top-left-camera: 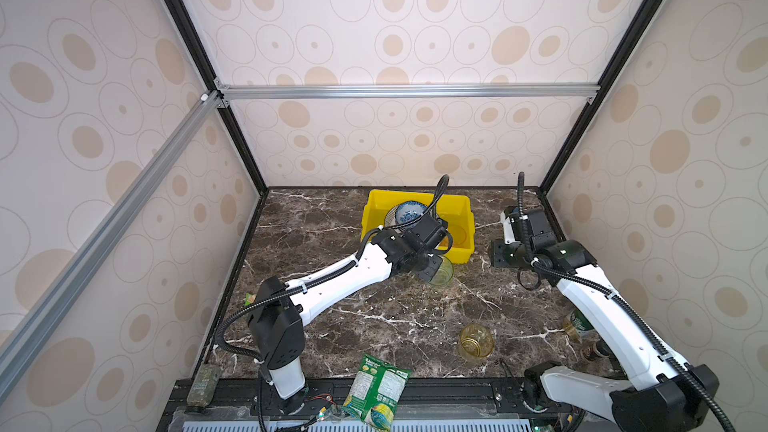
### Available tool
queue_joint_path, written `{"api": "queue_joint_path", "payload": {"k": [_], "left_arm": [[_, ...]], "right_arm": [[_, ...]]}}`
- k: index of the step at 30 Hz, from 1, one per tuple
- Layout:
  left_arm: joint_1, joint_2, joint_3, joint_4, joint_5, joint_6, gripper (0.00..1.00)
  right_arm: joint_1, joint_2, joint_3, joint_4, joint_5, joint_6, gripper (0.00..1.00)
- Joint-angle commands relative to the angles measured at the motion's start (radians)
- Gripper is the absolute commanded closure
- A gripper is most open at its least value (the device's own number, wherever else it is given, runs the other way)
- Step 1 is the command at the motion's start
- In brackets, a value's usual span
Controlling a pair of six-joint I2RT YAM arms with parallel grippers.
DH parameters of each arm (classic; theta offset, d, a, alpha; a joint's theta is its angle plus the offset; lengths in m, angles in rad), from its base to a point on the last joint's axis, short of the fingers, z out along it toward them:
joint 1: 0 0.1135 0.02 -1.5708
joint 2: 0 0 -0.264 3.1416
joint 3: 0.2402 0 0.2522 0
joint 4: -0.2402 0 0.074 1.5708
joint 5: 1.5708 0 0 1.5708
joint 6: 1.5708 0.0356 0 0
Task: Place the mixed dishes into the plastic bin
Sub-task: 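Lift the green cup and carry it over the bin with the left gripper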
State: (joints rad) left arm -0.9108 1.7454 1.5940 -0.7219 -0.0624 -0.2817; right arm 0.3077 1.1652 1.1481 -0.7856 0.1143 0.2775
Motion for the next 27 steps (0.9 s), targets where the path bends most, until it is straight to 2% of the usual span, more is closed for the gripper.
{"api": "queue_joint_path", "payload": {"k": [1,15,27], "left_arm": [[0.024,0.031,0.082,-0.025,-0.002,0.048,1.00],[0.069,0.166,0.315,-0.059,0.002,0.099,1.00],[0.091,0.262,0.459,-0.027,-0.055,0.143,1.00]], "right_arm": [[0.003,-0.016,0.003,-0.014,0.032,-0.017,0.52],[0.002,0.004,-0.026,0.020,0.038,-0.022,0.52],[0.002,-0.009,-0.043,0.026,0.051,-0.035,0.52]]}}
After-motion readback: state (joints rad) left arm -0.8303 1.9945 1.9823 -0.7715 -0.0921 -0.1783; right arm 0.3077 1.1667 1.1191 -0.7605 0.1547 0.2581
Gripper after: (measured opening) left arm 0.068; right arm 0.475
